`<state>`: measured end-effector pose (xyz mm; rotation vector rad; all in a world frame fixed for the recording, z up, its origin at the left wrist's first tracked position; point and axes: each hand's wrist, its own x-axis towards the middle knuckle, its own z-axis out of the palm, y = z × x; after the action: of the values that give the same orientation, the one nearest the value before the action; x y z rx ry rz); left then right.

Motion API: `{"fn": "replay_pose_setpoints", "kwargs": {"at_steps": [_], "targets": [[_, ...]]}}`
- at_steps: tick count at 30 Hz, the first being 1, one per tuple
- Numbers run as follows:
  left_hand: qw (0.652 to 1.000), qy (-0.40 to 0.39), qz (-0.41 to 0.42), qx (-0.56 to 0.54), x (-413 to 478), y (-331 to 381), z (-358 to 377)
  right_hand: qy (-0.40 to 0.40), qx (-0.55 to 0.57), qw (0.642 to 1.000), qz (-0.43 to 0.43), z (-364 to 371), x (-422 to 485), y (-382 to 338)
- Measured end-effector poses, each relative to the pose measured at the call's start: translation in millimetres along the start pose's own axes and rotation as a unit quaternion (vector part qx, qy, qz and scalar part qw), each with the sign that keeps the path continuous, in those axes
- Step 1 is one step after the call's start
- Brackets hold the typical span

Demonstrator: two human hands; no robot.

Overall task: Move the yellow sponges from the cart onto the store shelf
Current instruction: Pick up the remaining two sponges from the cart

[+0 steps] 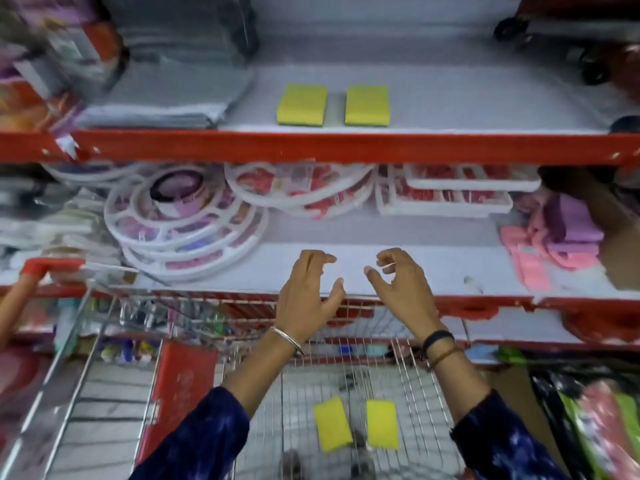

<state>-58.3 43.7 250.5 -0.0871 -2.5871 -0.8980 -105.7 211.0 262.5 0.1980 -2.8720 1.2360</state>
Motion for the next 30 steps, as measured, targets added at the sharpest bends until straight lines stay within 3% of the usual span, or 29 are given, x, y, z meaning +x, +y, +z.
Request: {"fn": "replay_pose_setpoints", "kwargs": {"at_steps": [7,12,15,17,21,26,30], "targets": [[0.982,-0.156,-0.103,-0.002,-86.3,-53.3,75.4,-0.153,-0.063,0.979,0.118,70.8,-43.9,94.1],[0.949,-0.257,-0.184,0.003,-151.3,-87.7,127.3,-0.314,-0.175,0.910,0.207,122.4,-76.7,161.5],[0.909,-0.324,-0.260,0.014,-182.3,-106.3,157.5,-0.383,-0.241,0.855,0.256,145.8,-94.0,191.9],[0.874,-0.371,-0.310,0.040,-199.6,-115.0,175.1,-0.385,-0.258,0.836,0.295,158.1,-104.7,204.9],[0.821,-0.423,-0.369,0.104,-221.5,-123.0,206.6,-0.324,-0.255,0.836,0.363,179.7,-120.3,222.9],[0.787,-0.355,-0.498,0.084,-229.7,-120.8,240.1,-0.271,-0.219,0.850,0.395,202.4,-135.9,242.1],[0.786,-0.338,-0.514,0.065,-227.1,-121.4,255.5,-0.254,-0.221,0.861,0.381,207.9,-137.5,250.0]]}}
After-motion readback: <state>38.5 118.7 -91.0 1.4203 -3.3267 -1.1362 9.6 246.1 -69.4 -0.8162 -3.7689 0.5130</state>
